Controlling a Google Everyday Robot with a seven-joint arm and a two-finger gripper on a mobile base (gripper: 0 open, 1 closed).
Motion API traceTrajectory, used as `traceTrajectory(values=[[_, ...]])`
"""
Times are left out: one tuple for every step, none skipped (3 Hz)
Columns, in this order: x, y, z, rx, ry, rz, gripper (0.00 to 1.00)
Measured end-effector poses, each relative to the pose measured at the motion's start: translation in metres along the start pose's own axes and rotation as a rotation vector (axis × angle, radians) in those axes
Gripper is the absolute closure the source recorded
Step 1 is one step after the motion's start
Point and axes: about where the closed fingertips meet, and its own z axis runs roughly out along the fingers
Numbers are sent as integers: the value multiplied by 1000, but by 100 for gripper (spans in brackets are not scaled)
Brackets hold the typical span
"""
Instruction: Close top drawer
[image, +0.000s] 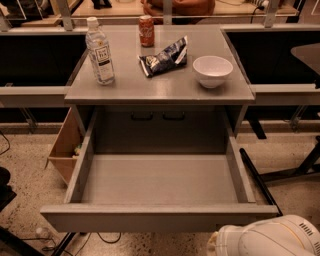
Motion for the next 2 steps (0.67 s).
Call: traceTrajectory(values=[[-15, -14, 7, 52, -35, -31, 100], [-28, -26, 10, 97, -60, -46, 100]])
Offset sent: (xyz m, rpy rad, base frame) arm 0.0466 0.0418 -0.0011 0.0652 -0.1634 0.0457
